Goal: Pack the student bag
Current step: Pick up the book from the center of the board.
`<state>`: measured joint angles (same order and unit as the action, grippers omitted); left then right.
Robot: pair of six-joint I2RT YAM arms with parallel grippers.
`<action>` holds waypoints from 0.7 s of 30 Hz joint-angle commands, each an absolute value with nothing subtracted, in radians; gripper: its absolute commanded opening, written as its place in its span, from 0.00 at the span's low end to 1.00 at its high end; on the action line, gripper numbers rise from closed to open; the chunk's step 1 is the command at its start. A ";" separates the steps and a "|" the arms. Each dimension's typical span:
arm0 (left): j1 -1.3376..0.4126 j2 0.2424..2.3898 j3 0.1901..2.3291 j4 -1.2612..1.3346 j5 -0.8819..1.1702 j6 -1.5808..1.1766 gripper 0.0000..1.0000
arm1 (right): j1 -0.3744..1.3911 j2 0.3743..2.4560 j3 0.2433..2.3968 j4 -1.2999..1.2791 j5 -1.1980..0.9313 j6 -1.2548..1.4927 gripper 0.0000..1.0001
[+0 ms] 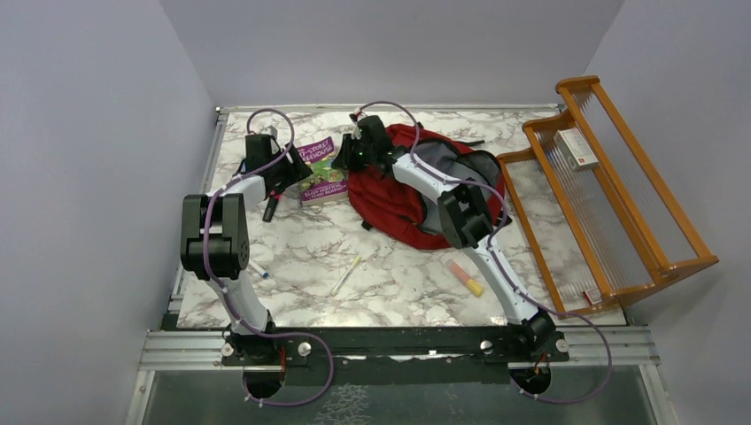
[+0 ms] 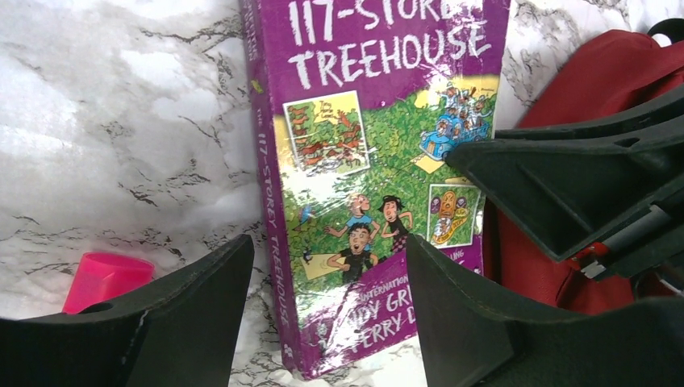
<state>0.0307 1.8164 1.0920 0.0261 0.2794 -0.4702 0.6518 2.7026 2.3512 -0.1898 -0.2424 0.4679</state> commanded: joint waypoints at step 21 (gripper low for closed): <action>0.032 1.927 0.970 0.319 0.484 -0.702 0.68 | 0.541 2.755 2.169 -0.259 -0.360 0.623 0.00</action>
